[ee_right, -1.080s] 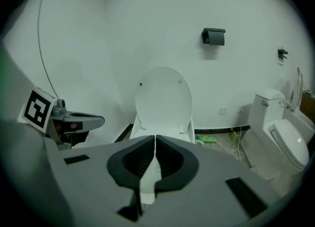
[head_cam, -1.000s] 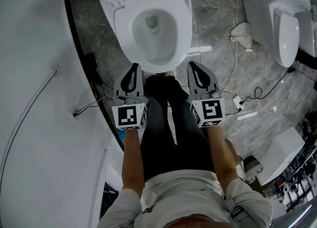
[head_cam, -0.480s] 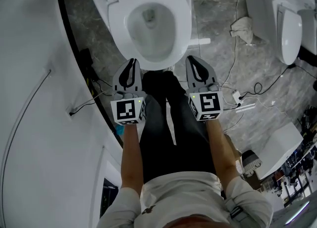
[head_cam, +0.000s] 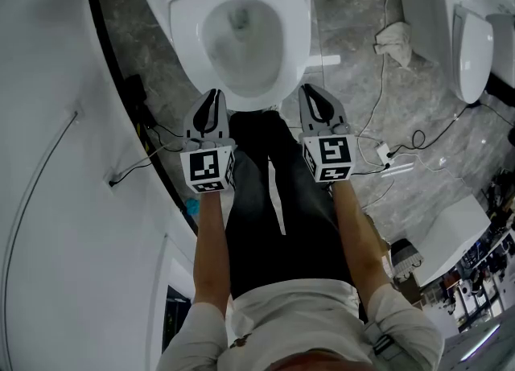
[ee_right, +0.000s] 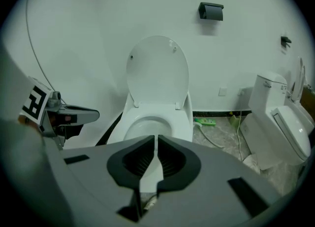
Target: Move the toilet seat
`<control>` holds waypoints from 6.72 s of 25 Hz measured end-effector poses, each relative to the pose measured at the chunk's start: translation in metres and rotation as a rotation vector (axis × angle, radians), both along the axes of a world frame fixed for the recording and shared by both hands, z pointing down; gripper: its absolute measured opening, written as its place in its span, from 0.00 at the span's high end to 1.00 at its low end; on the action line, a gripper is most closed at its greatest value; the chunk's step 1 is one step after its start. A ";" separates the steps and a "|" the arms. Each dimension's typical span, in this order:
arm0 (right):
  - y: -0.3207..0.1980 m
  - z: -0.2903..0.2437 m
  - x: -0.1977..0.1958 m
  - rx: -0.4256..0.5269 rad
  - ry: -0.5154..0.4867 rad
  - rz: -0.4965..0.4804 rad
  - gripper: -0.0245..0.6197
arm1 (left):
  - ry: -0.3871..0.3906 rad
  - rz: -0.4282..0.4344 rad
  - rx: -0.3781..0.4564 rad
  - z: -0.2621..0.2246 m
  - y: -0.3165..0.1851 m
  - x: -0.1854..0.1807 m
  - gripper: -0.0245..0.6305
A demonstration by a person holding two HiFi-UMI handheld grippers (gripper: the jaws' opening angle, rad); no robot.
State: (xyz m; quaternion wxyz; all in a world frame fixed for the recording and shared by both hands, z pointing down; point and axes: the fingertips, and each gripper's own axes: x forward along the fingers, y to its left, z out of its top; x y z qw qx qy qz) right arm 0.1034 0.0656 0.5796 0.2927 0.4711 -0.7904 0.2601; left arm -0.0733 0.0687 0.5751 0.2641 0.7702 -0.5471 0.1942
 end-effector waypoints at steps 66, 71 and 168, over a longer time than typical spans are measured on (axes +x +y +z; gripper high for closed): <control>0.031 0.192 0.010 -0.368 0.003 0.184 0.40 | 0.061 -0.183 -0.451 0.205 0.052 -0.034 0.36; 0.032 0.194 0.006 -0.373 0.010 0.174 0.40 | 0.071 -0.200 -0.457 0.205 0.053 -0.036 0.36; 0.010 0.036 0.003 -0.187 -0.140 0.247 0.41 | 0.258 -0.303 -0.222 0.055 0.027 -0.043 0.36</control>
